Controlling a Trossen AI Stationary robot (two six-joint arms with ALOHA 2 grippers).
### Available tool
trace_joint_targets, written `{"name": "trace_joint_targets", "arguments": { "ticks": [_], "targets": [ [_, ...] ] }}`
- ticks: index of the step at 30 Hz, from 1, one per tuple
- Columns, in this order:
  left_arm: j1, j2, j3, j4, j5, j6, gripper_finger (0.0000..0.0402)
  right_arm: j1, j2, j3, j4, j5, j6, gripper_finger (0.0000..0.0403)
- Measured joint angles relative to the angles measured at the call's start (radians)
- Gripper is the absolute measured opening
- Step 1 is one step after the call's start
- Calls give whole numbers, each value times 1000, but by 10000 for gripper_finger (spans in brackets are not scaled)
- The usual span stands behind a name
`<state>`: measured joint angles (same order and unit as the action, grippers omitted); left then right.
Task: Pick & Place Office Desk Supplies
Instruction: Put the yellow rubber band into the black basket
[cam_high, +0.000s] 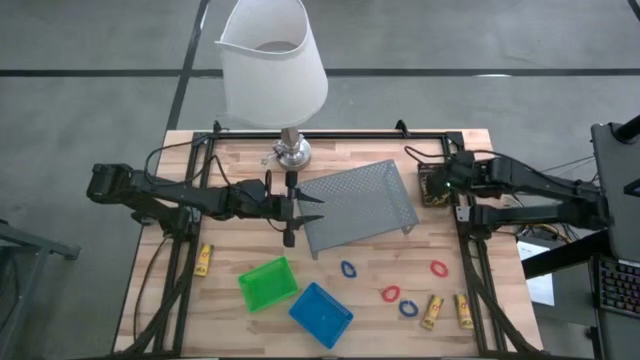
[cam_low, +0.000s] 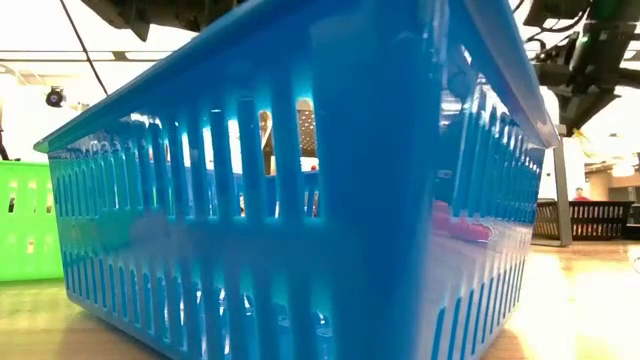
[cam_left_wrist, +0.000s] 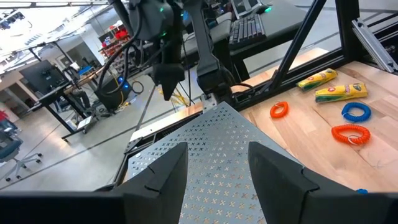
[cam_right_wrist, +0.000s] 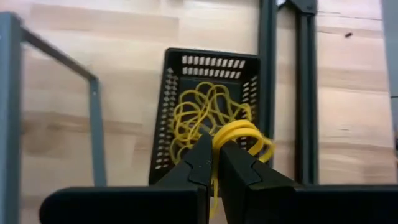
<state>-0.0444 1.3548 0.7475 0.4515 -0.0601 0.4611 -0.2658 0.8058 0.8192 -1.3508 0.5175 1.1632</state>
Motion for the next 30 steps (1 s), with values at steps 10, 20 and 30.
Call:
{"name": "trace_joint_targets", "arguments": {
  "ticks": [10,20,30],
  "targets": [
    [0,0,0,0,0,4,173,-201,30,-70,108,-101,-164,13],
    [0,0,0,-1,0,4,173,-303,111,-225,362,-230,-316,13],
    [0,0,0,-1,0,6,173,-325,174,-309,402,-224,-303,13]
  ]
}}
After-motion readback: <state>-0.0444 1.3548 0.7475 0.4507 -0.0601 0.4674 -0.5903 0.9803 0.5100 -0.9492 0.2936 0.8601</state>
